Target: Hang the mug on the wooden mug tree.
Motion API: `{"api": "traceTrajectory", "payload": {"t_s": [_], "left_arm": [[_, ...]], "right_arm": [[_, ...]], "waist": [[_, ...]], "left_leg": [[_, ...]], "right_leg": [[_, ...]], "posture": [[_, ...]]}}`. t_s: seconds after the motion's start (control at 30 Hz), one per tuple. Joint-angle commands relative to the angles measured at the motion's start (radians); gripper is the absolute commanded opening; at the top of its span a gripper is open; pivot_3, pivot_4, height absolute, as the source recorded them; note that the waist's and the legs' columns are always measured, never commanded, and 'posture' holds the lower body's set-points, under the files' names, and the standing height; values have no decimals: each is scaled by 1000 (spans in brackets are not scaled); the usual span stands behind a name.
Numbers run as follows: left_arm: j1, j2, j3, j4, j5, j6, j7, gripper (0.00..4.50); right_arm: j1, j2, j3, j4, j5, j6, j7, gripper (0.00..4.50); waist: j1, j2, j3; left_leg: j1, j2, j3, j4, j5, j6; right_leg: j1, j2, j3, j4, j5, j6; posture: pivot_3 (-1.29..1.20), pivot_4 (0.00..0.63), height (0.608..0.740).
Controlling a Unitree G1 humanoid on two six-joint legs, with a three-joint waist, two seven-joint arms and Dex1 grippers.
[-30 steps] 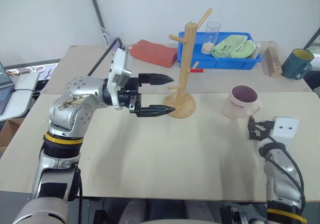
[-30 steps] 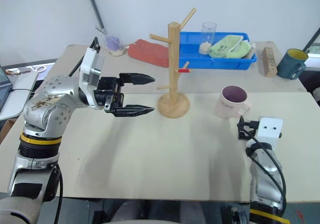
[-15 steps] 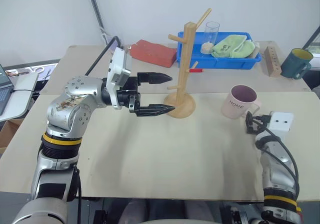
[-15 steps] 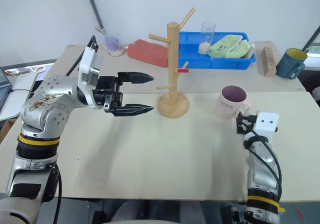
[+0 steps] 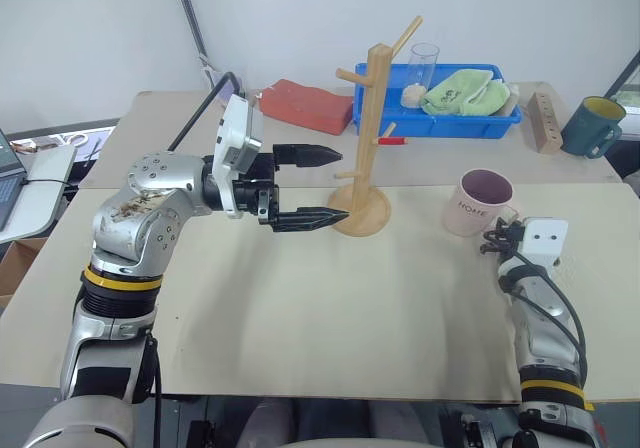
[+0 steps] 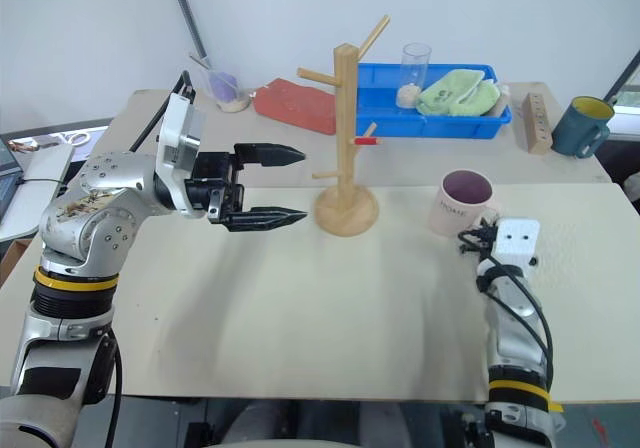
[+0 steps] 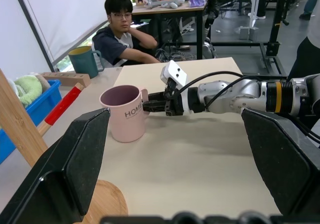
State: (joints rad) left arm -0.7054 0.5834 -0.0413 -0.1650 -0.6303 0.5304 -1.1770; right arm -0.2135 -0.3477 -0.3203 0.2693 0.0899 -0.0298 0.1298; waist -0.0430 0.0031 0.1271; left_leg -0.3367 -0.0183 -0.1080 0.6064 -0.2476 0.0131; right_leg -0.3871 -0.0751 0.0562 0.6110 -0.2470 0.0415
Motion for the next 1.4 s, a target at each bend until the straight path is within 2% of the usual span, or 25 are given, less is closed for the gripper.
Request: {"api": "traceTrajectory", "payload": {"t_s": [0.03,0.17,0.23,0.33,0.43,0.53,0.6,0.73,0.97,1.4], "left_arm": [[-2,10,16,-34,-10,0,6,4500],[4,9,15,-37,-10,0,8,4500],[3,10,20,-33,-12,0,9,4500],[-3,19,39,-17,-15,-3,9,4500],[1,34,76,-7,-38,13,12,4500],[7,53,122,-6,-84,65,30,4500],[19,65,146,-16,-112,102,49,4500],[55,85,163,-40,-117,113,63,4500],[80,83,185,-75,-134,113,112,4500],[89,92,191,-92,-150,126,130,4500]], "right_arm": [[5,-13,2,-34,3,-33,8,23],[33,-22,2,-83,10,-36,29,23],[52,-54,5,-141,27,-21,84,23],[76,-164,55,-284,87,49,282,23],[49,-307,93,-432,219,199,493,23],[-73,-421,143,-483,294,330,629,23],[-153,-452,175,-489,326,398,680,23],[-255,-470,230,-474,322,444,735,23],[-421,-429,297,-354,272,439,749,23],[-484,-405,323,-204,204,371,812,23]], "waist": [[0,0,0],[0,0,0],[1,0,0],[0,0,1],[-5,-2,3],[-10,-5,5],[-9,-5,5],[1,-4,5],[19,-6,6],[22,-6,6]], "left_leg": [[0,0,0,0,0,0],[0,0,0,0,0,0],[0,0,0,0,0,0],[0,-1,0,1,0,0],[-1,-1,2,0,0,0],[-1,1,2,1,-1,1],[0,2,1,1,-1,2],[1,2,0,1,-1,2],[0,-1,0,2,-1,1],[0,-1,0,1,0,1]], "right_leg": [[0,0,0,0,0,0],[0,0,1,0,0,0],[0,0,1,0,0,0],[0,0,2,0,0,0],[0,1,4,0,0,1],[1,3,4,0,0,1],[1,5,4,0,0,1],[0,5,4,0,0,1],[0,0,4,-1,0,1],[-1,1,3,0,2,-2]], "posture": [[0,150,740],[0,150,740],[0,150,740],[0,150,740],[0,150,740],[0,150,740],[0,150,740],[0,150,740],[0,150,740],[0,150,740]]}}
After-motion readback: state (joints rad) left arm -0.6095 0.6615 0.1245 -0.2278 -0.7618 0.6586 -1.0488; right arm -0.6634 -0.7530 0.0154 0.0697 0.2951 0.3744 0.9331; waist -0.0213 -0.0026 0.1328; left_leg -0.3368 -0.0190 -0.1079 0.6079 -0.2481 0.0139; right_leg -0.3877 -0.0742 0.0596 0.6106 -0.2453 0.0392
